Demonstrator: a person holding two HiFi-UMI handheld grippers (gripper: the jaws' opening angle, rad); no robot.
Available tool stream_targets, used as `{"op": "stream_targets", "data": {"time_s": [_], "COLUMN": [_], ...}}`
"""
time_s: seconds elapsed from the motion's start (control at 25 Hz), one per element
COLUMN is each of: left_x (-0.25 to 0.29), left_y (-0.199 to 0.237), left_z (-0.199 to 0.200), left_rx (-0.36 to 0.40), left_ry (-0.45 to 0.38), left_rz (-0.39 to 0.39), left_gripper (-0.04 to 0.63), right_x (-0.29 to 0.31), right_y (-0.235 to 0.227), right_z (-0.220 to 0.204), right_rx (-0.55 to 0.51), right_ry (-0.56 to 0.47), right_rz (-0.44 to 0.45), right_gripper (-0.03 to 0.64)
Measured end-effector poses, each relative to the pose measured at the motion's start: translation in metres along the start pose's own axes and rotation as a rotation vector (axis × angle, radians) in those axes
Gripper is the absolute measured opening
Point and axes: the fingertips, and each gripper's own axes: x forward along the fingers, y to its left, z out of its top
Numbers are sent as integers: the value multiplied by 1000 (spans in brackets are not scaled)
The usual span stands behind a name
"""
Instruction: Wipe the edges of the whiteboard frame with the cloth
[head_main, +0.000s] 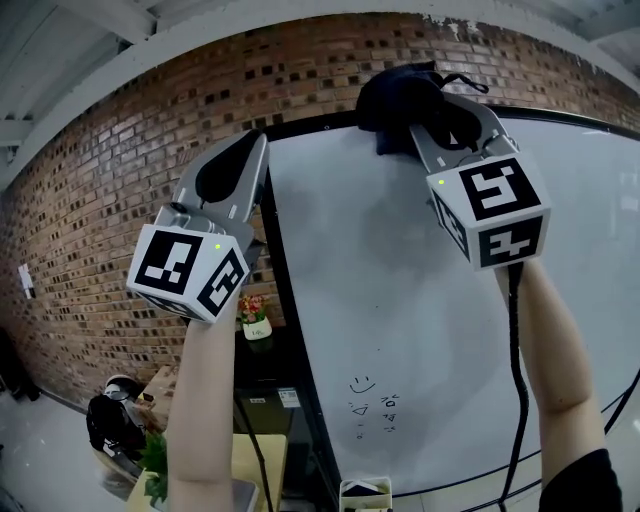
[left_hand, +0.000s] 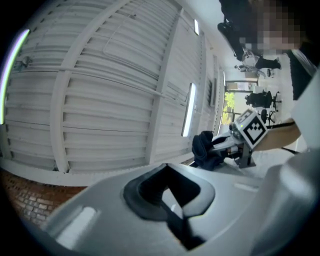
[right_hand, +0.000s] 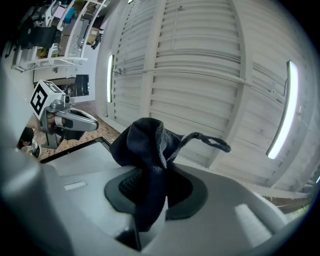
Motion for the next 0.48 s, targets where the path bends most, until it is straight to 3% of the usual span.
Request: {"op": "stream_targets", "data": {"time_s": [0.24, 0.48], "left_x": [7, 17], "left_y": [-23, -36], "left_z": [13, 26], "left_rx": [45, 21], "left_ry": [-22, -46], "left_rz": [-48, -80], "left_gripper": [5, 5], "right_x": [-11, -14], "right_y": [-14, -19], "right_z": [-15, -13], "right_rx": [1, -11], "right_ry": [31, 56], "right_rz": [-38, -51], "right_gripper": [80, 80]}}
